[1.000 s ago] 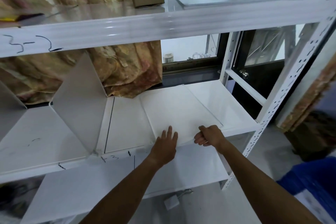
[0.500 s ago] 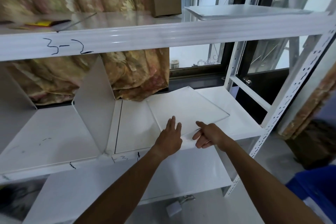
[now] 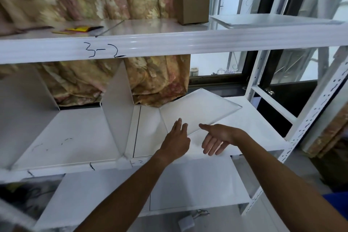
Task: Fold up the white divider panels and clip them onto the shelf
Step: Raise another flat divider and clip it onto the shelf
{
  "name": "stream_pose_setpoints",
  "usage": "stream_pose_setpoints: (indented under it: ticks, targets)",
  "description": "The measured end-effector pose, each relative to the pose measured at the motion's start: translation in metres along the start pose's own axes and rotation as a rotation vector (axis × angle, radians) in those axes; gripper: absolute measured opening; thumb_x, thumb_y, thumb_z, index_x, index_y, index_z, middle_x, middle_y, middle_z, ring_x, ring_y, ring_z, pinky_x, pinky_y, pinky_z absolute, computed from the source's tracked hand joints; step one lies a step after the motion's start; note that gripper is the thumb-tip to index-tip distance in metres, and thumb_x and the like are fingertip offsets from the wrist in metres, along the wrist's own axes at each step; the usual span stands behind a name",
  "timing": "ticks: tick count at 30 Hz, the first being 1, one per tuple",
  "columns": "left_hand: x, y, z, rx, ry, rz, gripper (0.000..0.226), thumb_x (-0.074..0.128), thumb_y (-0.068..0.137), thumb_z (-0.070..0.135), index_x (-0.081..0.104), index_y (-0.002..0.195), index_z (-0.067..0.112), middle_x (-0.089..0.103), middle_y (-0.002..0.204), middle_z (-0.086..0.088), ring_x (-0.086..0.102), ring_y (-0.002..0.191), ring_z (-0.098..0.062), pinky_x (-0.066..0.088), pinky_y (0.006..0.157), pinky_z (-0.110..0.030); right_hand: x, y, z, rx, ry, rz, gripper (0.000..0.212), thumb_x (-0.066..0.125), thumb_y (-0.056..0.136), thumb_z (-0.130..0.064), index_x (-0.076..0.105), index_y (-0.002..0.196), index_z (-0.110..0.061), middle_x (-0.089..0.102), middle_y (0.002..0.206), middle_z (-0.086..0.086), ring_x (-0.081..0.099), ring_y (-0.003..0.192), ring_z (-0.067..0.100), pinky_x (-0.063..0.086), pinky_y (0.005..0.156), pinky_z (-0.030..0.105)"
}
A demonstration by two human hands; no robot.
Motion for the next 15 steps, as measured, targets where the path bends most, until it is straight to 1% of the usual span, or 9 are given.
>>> stream_pose_setpoints:
  ticks: [2, 4, 6, 8, 11, 13, 15]
  targets:
    - [-0.007, -0.002, -0.001, -0.005, -0.017, 0.018, 0.056, 0.045, 0.098, 0.021, 0.025, 0.149, 0.006, 0.009, 0.162, -0.014, 0.011, 0.150, -0.028, 0.028, 0.115, -0.037, 0.002, 0.004, -0.004, -0.023, 0.028, 0.052, 0.083, 0.032, 0.090, -0.076, 0.069, 0.114, -0.006, 0.078, 0.100, 0.014, 0.076, 0.090, 0.032, 0.059, 0.092, 0.043]
    - [-0.012, -0.005, -0.002, 0.000, -0.031, 0.031, 0.053, 0.045, 0.099, 0.020, 0.029, 0.148, 0.004, 0.012, 0.162, -0.014, 0.013, 0.150, -0.027, 0.026, 0.116, -0.035, 0.000, 0.008, -0.008, -0.093, 0.132, 0.133, 0.078, 0.032, 0.090, -0.076, 0.061, 0.120, -0.011, 0.078, 0.100, 0.015, 0.076, 0.089, 0.033, 0.061, 0.087, 0.042]
    - [-0.016, -0.007, -0.005, -0.029, -0.084, 0.039, 0.056, 0.044, 0.099, 0.021, 0.025, 0.150, 0.006, 0.012, 0.162, -0.012, 0.014, 0.149, -0.025, 0.024, 0.116, -0.033, -0.007, 0.009, -0.013, -0.175, 0.282, 0.213, 0.070, 0.035, 0.093, -0.072, 0.056, 0.123, -0.012, 0.078, 0.100, 0.016, 0.076, 0.087, 0.034, 0.062, 0.082, 0.042]
    - [-0.019, -0.009, -0.007, -0.071, -0.145, 0.035, 0.057, 0.042, 0.099, 0.024, 0.023, 0.151, 0.009, 0.013, 0.163, -0.009, 0.017, 0.149, -0.024, 0.021, 0.117, -0.032, -0.016, 0.010, -0.017, -0.234, 0.428, 0.273, 0.060, 0.040, 0.098, -0.060, 0.054, 0.125, -0.009, 0.077, 0.100, 0.018, 0.076, 0.085, 0.036, 0.062, 0.080, 0.043]
    - [-0.022, -0.015, -0.008, -0.110, -0.202, 0.035, 0.057, 0.042, 0.098, 0.027, 0.026, 0.150, 0.011, 0.018, 0.162, -0.006, 0.023, 0.147, -0.024, 0.022, 0.118, -0.034, -0.020, 0.010, -0.028, -0.306, 0.609, 0.251, 0.048, 0.047, 0.100, -0.039, 0.053, 0.133, -0.005, 0.075, 0.106, 0.020, 0.076, 0.085, 0.039, 0.063, 0.077, 0.041]
    - [-0.023, -0.019, -0.008, -0.100, -0.224, 0.038, 0.056, 0.044, 0.097, 0.027, 0.029, 0.149, 0.011, 0.024, 0.160, -0.007, 0.028, 0.145, -0.024, 0.023, 0.117, -0.034, -0.020, 0.008, -0.038, -0.352, 0.664, 0.223, 0.047, 0.048, 0.098, -0.039, 0.055, 0.130, -0.006, 0.076, 0.105, 0.021, 0.075, 0.088, 0.041, 0.062, 0.079, 0.040]
    - [-0.026, -0.022, -0.010, -0.102, -0.248, 0.045, 0.056, 0.047, 0.095, 0.027, 0.033, 0.147, 0.012, 0.035, 0.155, -0.006, 0.037, 0.139, -0.025, 0.029, 0.115, -0.034, -0.018, 0.007, -0.048, -0.352, 0.674, 0.213, 0.054, 0.042, 0.097, -0.046, 0.060, 0.125, -0.004, 0.076, 0.102, 0.023, 0.074, 0.088, 0.042, 0.061, 0.078, 0.040]
Point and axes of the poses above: each hand's wrist, its own y-axis towards the middle knuckle, its own x-axis out of the palm, z = x × y, the point moved 2 cm from there along y, towards the middle knuckle
